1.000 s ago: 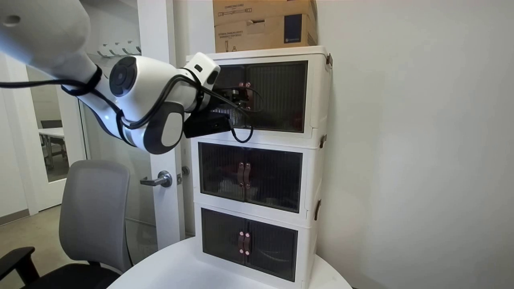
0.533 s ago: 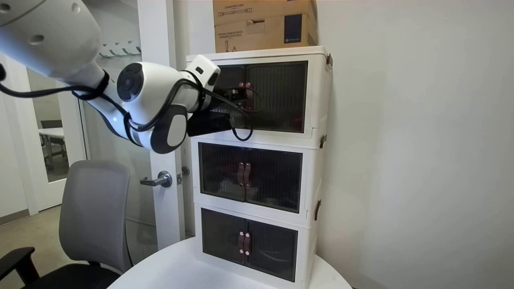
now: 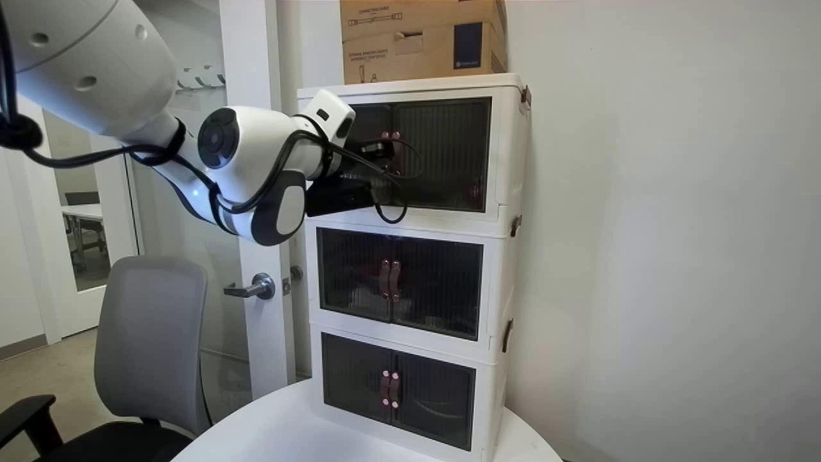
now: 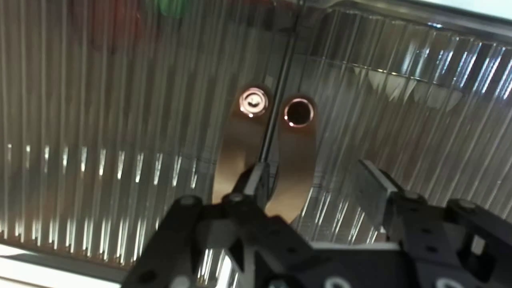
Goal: Open the two upper doors of the cabinet
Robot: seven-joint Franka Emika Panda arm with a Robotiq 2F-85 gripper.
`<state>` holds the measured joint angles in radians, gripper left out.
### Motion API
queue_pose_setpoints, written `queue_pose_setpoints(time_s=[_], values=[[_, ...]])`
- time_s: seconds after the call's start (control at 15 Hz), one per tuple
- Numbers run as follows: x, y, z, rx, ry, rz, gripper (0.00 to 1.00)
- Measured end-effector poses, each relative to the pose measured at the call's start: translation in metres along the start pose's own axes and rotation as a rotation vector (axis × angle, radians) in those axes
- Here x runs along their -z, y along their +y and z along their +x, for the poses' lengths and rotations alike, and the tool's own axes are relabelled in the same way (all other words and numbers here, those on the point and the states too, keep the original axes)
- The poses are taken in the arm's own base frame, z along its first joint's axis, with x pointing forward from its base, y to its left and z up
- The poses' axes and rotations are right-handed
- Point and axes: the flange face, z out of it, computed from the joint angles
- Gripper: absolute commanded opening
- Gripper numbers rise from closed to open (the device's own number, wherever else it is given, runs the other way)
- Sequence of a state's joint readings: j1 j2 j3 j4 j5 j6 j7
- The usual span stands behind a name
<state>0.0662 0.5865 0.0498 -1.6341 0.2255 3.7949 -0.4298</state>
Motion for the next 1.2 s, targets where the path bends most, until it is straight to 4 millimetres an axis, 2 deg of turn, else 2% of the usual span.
queue_pose_setpoints(time_s=[0.13,0.33,0.47,0.93,1.2], values=[[-0.001,0.0,-0.001,0.0,0.002,-0.001,0.12],[-0.001,0.001,-0.002,0.0,0.005,-0.005,0.05],[0.0,0.0,-0.001,0.002,0.006,-0.002,0.09],[0.004,-0.002,-0.002,-0.012,0.02,0.0,0.1],[0.014,-0.003,-0.003,-0.031,0.026,0.012,0.1]])
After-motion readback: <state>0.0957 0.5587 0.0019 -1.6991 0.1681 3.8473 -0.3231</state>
